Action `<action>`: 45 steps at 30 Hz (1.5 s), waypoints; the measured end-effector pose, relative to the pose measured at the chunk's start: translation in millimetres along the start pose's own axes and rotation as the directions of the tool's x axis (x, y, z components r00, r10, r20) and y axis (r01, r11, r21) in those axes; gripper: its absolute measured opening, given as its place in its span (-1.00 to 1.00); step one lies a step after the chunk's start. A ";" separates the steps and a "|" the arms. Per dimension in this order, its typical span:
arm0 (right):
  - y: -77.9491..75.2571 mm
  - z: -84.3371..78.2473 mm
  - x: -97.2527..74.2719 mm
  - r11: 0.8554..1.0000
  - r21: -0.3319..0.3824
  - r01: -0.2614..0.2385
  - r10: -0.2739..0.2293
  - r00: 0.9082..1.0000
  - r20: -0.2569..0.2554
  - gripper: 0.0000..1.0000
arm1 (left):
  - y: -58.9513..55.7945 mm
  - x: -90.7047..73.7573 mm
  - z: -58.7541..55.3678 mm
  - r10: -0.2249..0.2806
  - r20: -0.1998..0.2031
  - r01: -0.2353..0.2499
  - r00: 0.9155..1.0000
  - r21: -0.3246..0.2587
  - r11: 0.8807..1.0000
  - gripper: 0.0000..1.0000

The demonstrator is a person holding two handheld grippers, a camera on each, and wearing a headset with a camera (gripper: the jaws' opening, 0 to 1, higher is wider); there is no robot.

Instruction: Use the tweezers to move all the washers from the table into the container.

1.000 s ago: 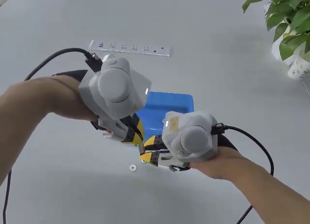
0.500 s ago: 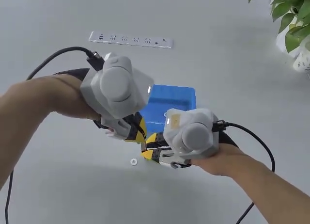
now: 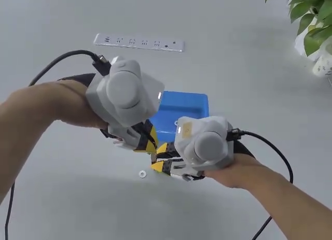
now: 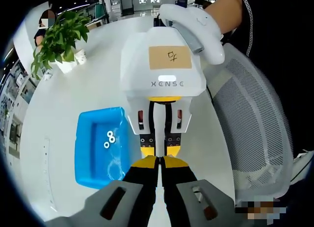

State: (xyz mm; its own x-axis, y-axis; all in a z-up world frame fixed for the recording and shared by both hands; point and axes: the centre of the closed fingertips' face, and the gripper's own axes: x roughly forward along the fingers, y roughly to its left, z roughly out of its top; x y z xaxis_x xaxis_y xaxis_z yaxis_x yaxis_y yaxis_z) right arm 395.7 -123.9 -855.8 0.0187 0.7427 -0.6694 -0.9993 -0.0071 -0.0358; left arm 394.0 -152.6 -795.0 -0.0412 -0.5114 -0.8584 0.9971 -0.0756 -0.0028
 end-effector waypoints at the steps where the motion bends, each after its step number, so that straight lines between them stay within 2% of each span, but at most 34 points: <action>1: 0.0 -0.1 0.0 1.000 0.001 0.000 0.000 1.000 0.000 -0.76 | 0.1 0.1 0.2 -0.001 0.002 0.001 1.000 -0.001 1.000 -0.89; 9: -1.9 -1.4 1.3 1.000 -0.006 0.004 -0.004 1.000 -0.011 -0.78 | 4.4 0.4 -2.9 0.001 0.003 -0.001 1.000 -0.009 1.000 -0.89; 32: -2.4 -2.2 0.8 0.999 0.035 0.008 -0.008 1.000 -0.009 -0.82 | 4.9 2.5 -2.6 -0.005 0.008 0.005 1.000 -0.009 1.000 -0.89; 45: -2.4 1.0 -1.2 1.000 0.024 0.007 -0.006 1.000 -0.010 -0.81 | 4.8 -1.6 -1.7 -0.001 0.006 0.001 1.000 -0.008 1.000 -0.89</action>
State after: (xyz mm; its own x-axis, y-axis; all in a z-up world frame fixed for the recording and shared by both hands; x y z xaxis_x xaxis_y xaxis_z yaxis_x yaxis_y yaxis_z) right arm 398.0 -124.2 -854.2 0.0255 0.7360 -0.6765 -0.9997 0.0140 -0.0224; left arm 399.0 -150.7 -794.6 -0.0426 -0.5165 -0.8552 0.9976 -0.0694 -0.0078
